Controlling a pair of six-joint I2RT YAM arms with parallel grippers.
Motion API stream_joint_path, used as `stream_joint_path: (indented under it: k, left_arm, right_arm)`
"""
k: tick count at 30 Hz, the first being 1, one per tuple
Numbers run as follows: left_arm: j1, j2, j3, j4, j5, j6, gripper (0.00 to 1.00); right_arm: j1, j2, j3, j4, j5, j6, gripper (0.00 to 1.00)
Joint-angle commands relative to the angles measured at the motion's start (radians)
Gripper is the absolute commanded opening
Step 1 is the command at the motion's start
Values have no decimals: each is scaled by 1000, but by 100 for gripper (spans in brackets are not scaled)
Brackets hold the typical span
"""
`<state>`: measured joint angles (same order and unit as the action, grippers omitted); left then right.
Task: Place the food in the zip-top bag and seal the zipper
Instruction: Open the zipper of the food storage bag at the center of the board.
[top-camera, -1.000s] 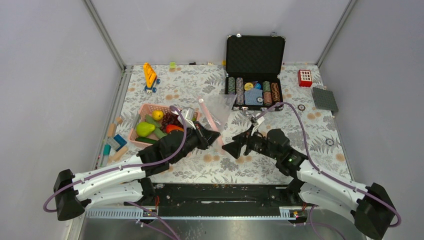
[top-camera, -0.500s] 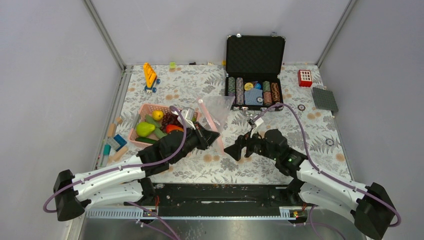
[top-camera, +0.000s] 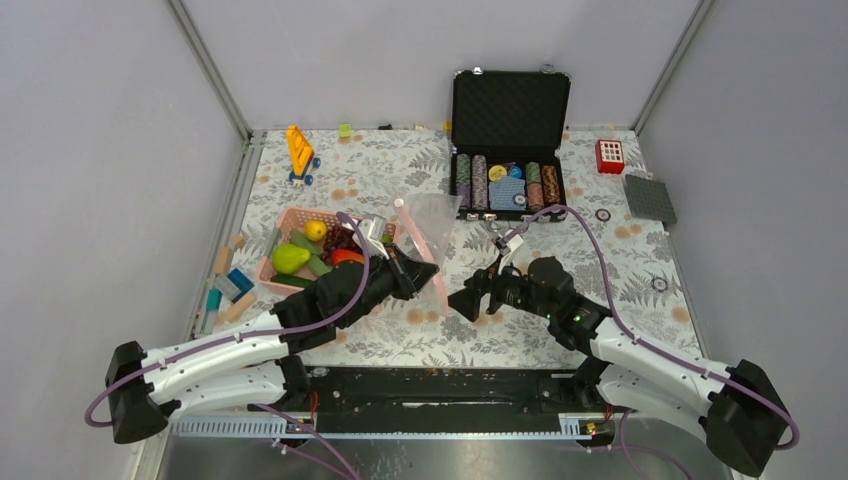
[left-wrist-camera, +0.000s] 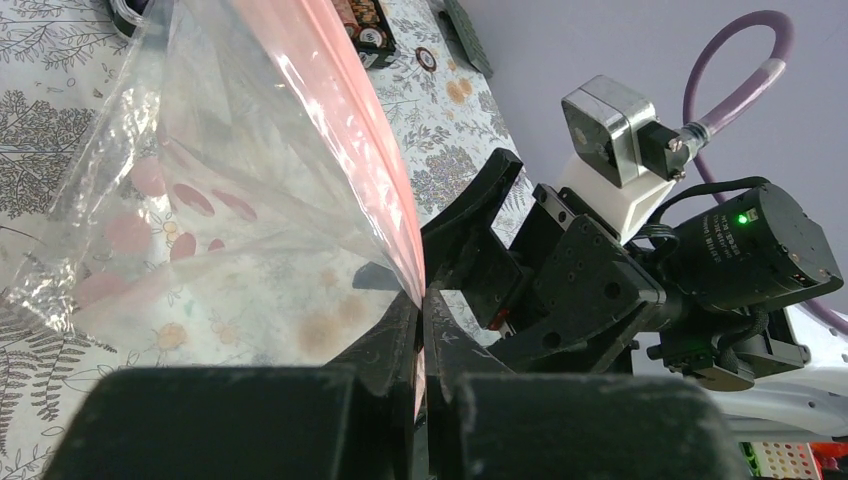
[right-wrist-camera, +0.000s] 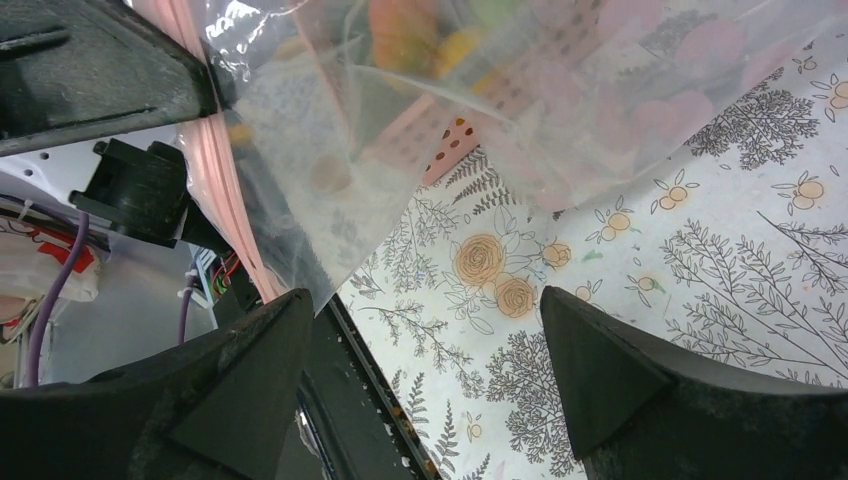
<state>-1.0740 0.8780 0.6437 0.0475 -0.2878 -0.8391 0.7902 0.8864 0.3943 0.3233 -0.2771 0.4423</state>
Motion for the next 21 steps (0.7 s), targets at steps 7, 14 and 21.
stream_joint_path:
  k: [7,14,21]
  left_arm:
    - [5,-20,-30,110,73,49,0]
    - [16,-1,-74,275,309,182,0]
    - [67,44,-129,453,570,230,0]
  right_arm:
    - [7,-89,-8,50,-109,23,90]
    - [7,-57,-22,196,-177,68,87]
    - [7,-116,-30,84,-144,59,87]
